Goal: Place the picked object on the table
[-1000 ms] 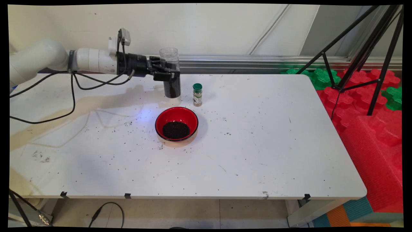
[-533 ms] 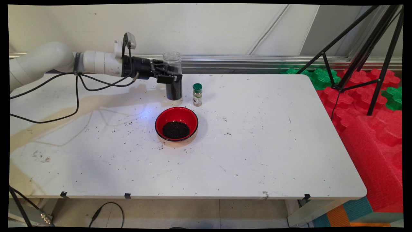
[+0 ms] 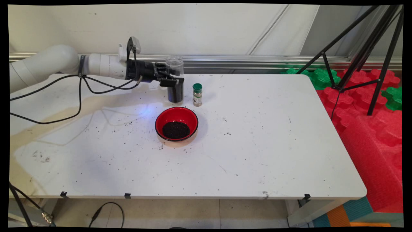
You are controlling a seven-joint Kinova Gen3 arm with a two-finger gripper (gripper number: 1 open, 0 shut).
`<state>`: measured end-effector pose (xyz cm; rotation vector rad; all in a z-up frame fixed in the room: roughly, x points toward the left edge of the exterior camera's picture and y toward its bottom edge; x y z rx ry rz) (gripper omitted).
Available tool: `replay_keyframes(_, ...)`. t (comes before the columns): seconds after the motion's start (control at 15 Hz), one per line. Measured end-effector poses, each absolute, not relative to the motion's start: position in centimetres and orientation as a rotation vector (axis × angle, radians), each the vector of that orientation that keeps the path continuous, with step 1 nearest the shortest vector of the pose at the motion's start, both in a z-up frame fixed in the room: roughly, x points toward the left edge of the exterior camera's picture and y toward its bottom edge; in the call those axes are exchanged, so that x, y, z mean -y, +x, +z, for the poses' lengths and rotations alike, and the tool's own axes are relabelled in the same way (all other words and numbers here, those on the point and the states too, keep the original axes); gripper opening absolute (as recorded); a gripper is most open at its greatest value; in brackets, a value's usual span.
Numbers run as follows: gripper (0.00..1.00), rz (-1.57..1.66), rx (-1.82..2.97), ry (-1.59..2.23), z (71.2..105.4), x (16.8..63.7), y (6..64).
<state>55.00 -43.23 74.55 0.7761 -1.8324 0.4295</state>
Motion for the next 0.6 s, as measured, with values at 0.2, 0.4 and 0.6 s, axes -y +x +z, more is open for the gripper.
replay_keyframes(0.2,0.0,0.439,1.84,0.773,74.18,43.37,54.8)
replay_keyframes(0.4,0.0,0.447,1.848,0.772,73.86,43.36,54.67)
replay_keyframes(0.6,0.0,0.452,1.854,0.772,73.64,43.27,54.55)
